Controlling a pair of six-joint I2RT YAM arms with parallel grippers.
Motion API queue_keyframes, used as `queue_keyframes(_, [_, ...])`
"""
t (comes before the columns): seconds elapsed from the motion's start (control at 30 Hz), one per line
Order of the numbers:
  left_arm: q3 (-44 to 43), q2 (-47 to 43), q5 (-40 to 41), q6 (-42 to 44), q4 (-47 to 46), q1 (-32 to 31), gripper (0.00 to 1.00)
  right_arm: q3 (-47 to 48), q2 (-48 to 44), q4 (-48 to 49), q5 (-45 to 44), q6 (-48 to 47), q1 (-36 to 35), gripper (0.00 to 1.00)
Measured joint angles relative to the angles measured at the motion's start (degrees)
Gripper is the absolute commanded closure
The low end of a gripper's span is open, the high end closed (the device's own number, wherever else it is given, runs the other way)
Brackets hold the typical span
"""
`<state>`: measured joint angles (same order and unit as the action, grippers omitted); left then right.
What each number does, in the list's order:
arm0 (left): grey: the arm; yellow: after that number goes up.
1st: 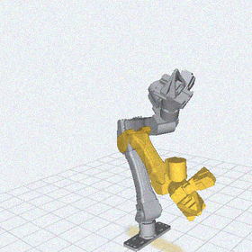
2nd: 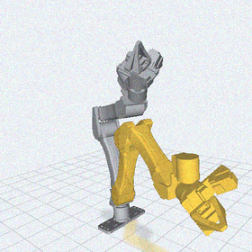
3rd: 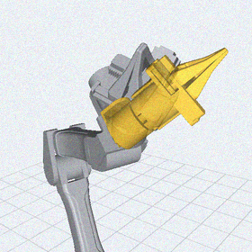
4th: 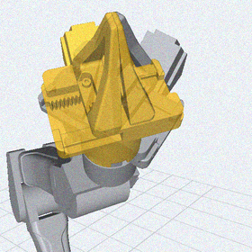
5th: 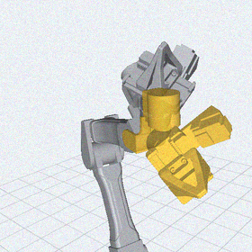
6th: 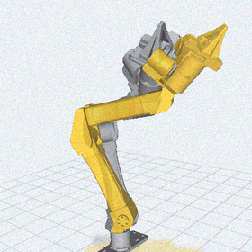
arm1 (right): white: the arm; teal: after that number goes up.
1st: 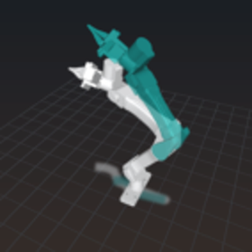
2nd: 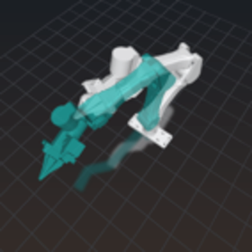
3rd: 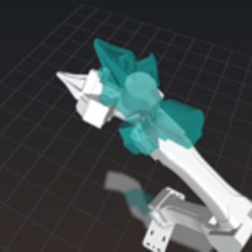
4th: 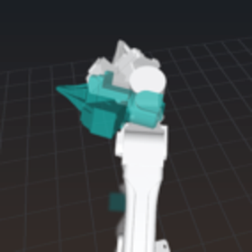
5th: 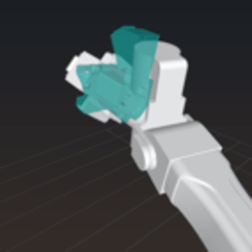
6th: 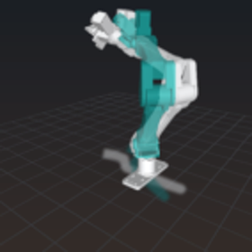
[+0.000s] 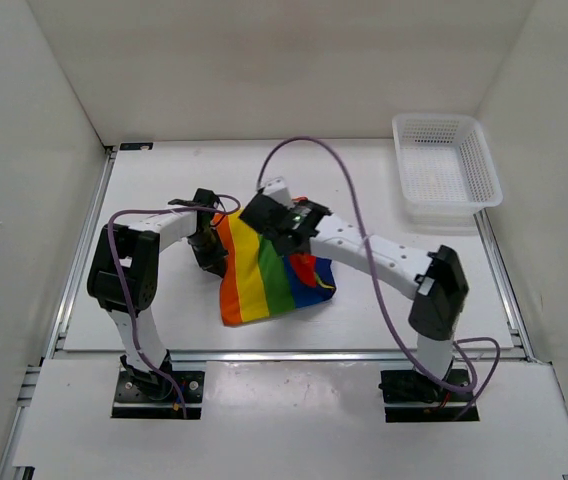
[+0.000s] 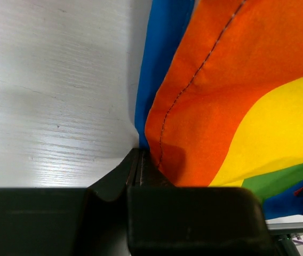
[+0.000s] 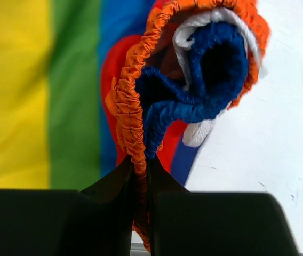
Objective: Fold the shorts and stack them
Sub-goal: Fold the shorts
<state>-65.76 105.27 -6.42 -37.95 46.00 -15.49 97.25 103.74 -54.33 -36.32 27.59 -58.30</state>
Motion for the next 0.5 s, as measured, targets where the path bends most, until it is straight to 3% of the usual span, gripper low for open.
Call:
queue_keyframes(0.2, [0.0, 0.0, 0.0, 0.0, 0.0, 0.0, 0.90, 10.8, 11.7, -1.3, -1.0, -0.6, -7.3, 1.00])
queue_keyframes(0.37, [0.0, 0.0, 0.0, -0.1, 0.0, 0.0, 0.90, 13.6, 15.3, -0.9, -0.2, -1.9, -10.1, 1.00])
queue_keyframes(0.4, [0.0, 0.0, 0.0, -0.1, 0.0, 0.0, 0.90, 13.6, 15.3, -0.5, 0.9, -2.6, -10.3, 0.90])
queue_keyframes(0.43, [0.0, 0.0, 0.0, -0.2, 0.0, 0.0, 0.90, 13.4, 15.2, 0.3, 1.6, -3.0, -10.3, 0.67])
queue_keyframes(0.5, [0.0, 0.0, 0.0, -0.2, 0.0, 0.3, 0.76, 12.1, 14.5, 3.8, 3.7, -3.9, -10.2, 0.00])
